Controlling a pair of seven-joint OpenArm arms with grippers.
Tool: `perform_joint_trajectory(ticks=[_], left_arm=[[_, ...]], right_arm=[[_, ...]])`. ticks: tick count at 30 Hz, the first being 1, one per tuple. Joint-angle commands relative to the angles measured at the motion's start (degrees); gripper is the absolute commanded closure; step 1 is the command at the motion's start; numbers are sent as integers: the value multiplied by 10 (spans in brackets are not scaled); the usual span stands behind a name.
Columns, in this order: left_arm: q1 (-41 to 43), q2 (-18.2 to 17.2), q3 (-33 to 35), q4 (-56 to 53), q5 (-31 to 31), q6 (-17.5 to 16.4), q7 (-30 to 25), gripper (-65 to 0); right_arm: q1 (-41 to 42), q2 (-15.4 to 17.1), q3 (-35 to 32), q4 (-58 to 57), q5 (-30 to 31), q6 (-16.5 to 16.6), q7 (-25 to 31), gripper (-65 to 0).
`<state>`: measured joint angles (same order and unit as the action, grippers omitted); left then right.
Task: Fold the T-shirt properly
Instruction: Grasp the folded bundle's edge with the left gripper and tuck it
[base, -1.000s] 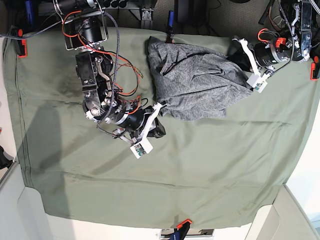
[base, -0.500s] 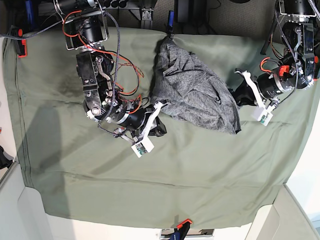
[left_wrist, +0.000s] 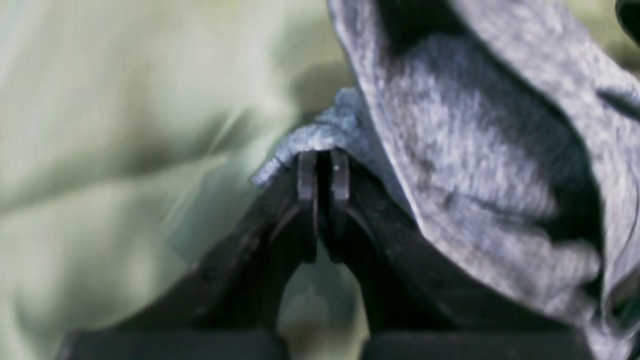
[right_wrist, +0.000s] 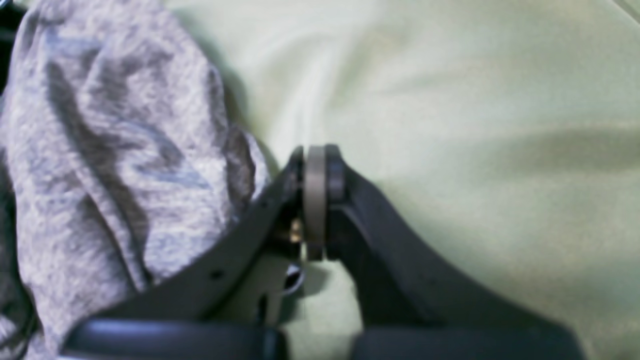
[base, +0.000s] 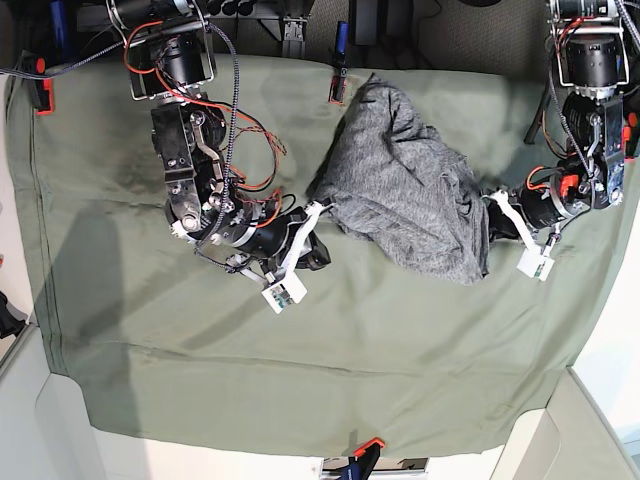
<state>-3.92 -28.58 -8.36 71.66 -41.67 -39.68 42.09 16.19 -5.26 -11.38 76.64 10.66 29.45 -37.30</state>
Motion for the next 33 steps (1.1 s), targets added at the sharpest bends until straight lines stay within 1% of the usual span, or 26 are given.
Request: perform_joint_trajectory(ticks=[1, 5, 9, 12, 14, 18, 22, 26, 29, 31, 33], left_arm=[[-20, -8, 14, 1, -11, -3, -12, -28], [-47, -8, 94, -10, -10, -3, -15, -28], [-78, -1, 155, -11, 10, -3, -39, -28], [-103, 22, 166, -13, 59, -3, -42, -28], [-117, 39, 167, -15, 77, -3, -42, -28], [-151, 65, 167, -42, 86, -3, -59, -28], [-197, 88, 167, -114, 98, -3, -78, -28], [-233, 106, 181, -178, 99, -3, -85, -28], [-239, 94, 194, -173, 94, -3, -84, -28], [-238, 68, 190, -147, 54, -3, -84, -28], [-235, 33, 175, -113, -9, -3, -74, -28]], right_arm=[[14, -3, 0, 10, 7, 3, 12, 0], [14, -3, 0, 10, 7, 3, 12, 0], [14, -3, 0, 10, 7, 1, 11, 0], [14, -3, 1, 20, 7, -8, -5, 0], [12, -3, 6, 37, 7, -8, -11, 0], [3, -3, 30, 86, 7, -12, -22, 0], [-8, -3, 70, 132, 9, -12, -35, 0], [-9, -3, 101, 139, 25, -12, -56, 0], [-16, -3, 114, 139, 38, -12, -54, 0], [-24, -3, 118, 139, 39, -11, -52, 0], [-35, 1, 118, 139, 39, -10, -49, 0]])
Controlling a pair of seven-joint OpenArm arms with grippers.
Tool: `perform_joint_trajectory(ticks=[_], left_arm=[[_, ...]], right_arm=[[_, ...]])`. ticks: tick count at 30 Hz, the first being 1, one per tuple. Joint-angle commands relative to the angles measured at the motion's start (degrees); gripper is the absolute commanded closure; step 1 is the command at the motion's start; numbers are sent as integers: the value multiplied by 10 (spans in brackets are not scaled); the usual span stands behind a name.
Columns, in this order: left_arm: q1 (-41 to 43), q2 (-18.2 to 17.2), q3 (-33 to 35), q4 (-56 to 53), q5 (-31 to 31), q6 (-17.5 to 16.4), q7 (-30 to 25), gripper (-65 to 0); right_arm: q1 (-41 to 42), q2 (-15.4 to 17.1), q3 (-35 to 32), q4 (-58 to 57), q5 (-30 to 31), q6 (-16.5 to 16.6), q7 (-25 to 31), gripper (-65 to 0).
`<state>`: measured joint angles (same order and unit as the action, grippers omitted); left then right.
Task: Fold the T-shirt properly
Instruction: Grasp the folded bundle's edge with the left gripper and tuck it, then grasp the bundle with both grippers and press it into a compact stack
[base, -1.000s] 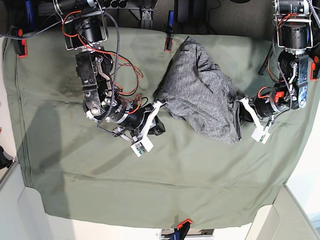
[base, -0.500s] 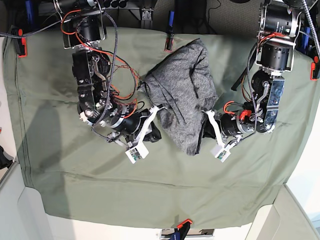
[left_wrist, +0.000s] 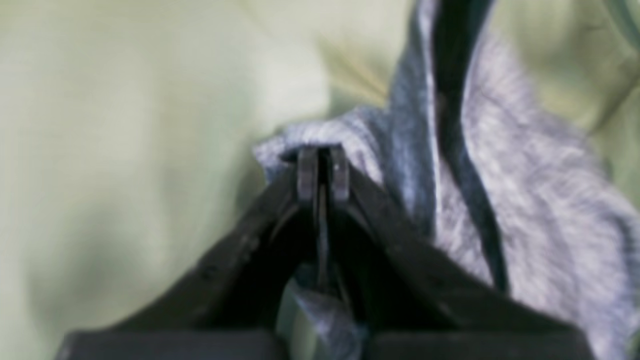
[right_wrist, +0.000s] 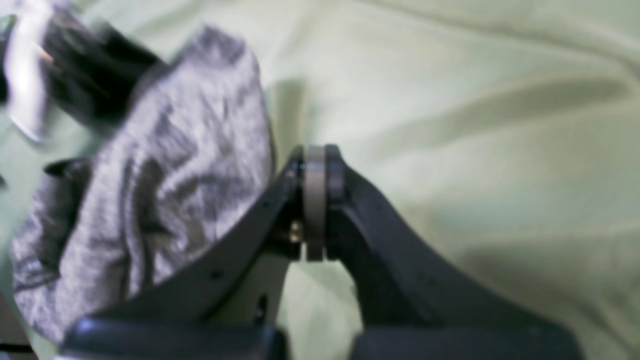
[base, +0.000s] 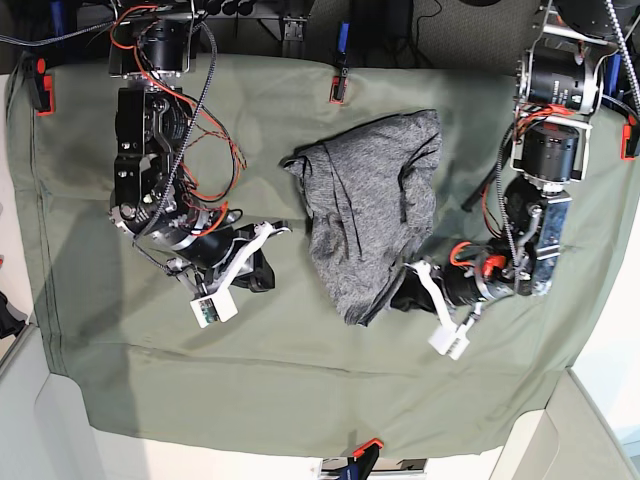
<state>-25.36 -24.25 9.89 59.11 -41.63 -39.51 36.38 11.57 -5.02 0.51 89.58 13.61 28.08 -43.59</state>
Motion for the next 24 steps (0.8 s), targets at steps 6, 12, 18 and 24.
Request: perform_joint_trajectory(ticks=[6, 12, 18, 24], left_arm=[[-9, -73, -35, 139, -110, -5, 106, -28], [91, -100, -35, 277, -200, -5, 149, -28], [212, -72, -35, 325, -141, -5, 136, -28], [279, -71, -35, 322, -19, -5, 59, -28]], right_arm=[[-26, 18, -1, 10, 19, 5, 41, 0], [-37, 19, -1, 10, 25, 7, 42, 0], [-37, 18, -1, 9, 29, 7, 45, 0], [-61, 18, -12, 9, 83, 10, 40, 0]])
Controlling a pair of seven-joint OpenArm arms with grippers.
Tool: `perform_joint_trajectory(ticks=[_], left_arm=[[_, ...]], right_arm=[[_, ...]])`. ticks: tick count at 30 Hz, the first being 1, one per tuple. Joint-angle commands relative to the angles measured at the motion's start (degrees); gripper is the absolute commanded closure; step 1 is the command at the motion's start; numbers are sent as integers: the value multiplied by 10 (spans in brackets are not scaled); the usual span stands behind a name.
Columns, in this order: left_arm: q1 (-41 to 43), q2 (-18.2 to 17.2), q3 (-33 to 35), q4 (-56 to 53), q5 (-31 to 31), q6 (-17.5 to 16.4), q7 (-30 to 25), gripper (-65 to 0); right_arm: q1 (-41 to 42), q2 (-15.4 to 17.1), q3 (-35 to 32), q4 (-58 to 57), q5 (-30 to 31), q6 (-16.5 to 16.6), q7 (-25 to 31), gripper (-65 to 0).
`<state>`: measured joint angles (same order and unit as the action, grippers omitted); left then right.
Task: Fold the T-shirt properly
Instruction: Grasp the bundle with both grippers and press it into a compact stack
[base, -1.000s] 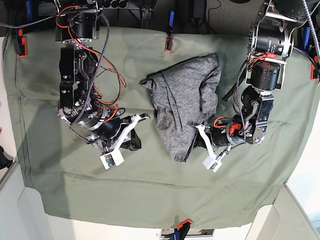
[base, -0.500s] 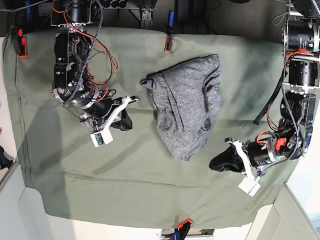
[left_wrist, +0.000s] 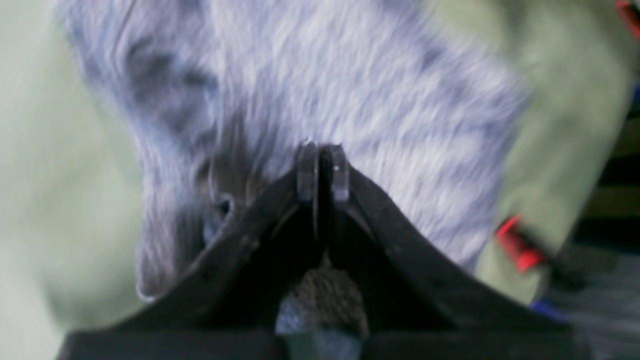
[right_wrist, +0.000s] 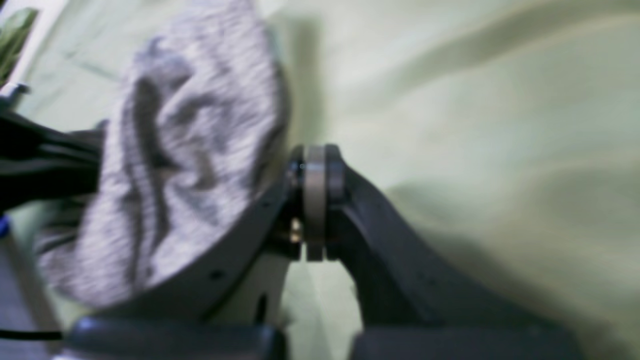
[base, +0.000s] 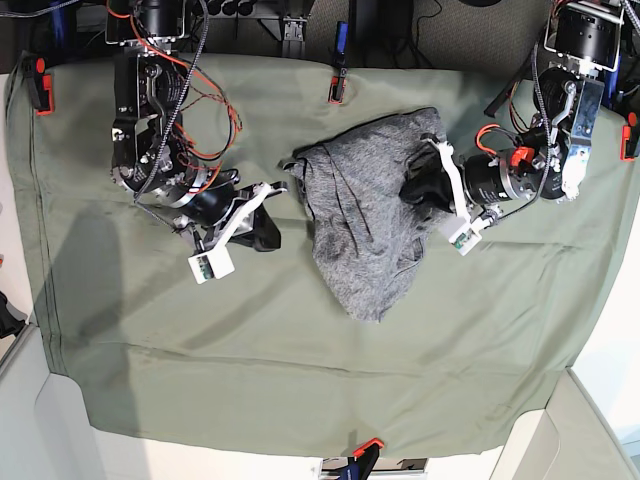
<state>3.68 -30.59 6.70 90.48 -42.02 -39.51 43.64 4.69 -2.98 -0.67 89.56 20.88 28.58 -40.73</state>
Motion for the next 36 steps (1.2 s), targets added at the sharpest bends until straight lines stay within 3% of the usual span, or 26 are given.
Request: perform_joint_trajectory(ticks=[1, 11, 18, 25, 31, 36], left_arm=[[-10, -9, -3, 8, 3, -5, -21, -28], [-23, -48, -25, 10, -38, -5, -30, -28], [-28, -48, -84, 18, -115, -5, 39, -28], [5, -48, -96, 17, -120, -5, 60, -28], [45, -48, -96, 3, -30, -5, -24, -28], [30, -37, -95, -24, -26, -5, -65, -28]], right_arm=[[2, -2, -5, 9, 15, 10, 12, 0], [-33, -2, -39, 9, 14, 15, 17, 0], [-33, -2, -39, 9, 14, 14, 24, 0], [-35, -9, -42, 9, -10, 14, 45, 0], [-43, -8, -75, 9, -28, 14, 45, 0], [-56, -9, -109, 9, -46, 12, 45, 0]])
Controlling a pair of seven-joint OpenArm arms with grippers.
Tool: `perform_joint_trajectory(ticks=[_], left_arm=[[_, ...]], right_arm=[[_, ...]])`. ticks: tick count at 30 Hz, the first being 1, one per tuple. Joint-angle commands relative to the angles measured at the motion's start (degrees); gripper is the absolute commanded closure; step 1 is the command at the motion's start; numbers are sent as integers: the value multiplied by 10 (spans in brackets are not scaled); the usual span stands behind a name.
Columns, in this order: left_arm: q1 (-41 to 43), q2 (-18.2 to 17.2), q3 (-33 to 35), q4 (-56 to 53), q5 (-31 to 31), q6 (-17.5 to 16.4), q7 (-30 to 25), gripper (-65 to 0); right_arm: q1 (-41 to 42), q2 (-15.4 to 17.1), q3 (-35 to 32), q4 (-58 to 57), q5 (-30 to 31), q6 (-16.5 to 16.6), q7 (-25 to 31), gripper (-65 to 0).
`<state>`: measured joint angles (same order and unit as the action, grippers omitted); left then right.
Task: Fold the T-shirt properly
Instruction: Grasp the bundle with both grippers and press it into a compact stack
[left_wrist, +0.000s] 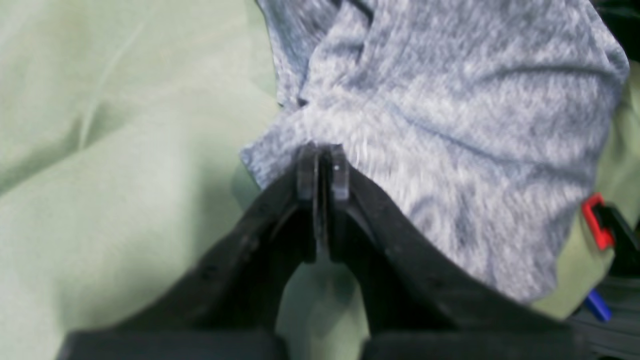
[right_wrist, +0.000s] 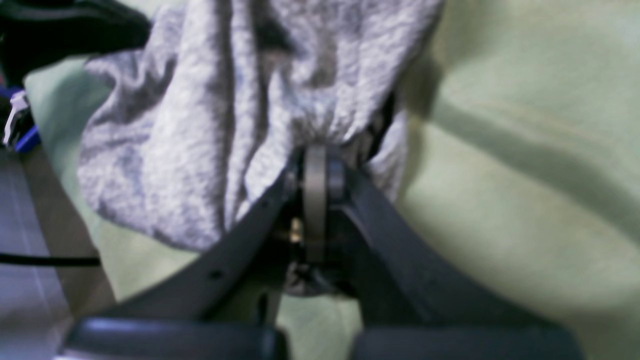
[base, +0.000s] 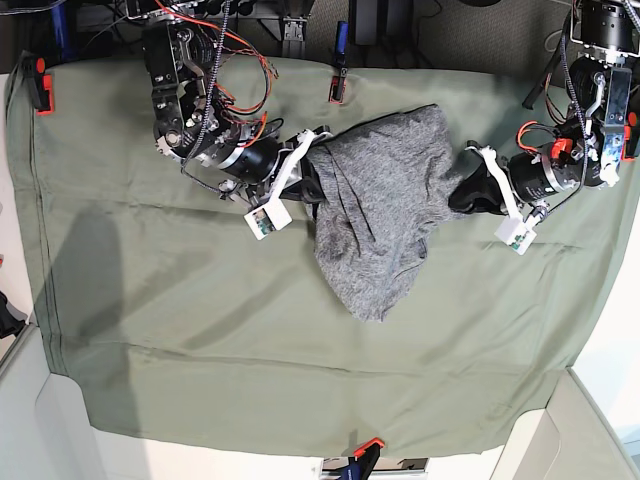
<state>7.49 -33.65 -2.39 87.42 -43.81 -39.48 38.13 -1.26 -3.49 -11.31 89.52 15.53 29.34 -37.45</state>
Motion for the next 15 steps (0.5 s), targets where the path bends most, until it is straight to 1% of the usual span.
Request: perform_joint_trajectory(ticks=[1, 4, 8, 12, 15], left_arm=[[-12, -2, -2, 1, -2, -5, -7, -28], [-31, 10, 20, -15, 25, -5, -7, -28], [-70, 13, 80, -44, 36, -5, -7, -28], [-115, 13, 120, -79, 76, -5, -24, -28], [-151, 13, 127, -103, 83, -5, -28, -28]], right_arm=[[-2, -3, -8, 9, 8, 4, 13, 0], [-12, -4, -22, 9, 10, 4, 16, 0], [-23, -7, -31, 9, 17, 0, 16, 0], [-45, -30, -31, 9, 21, 0, 16, 0], [-63, -52, -31, 9, 21, 0, 16, 0]])
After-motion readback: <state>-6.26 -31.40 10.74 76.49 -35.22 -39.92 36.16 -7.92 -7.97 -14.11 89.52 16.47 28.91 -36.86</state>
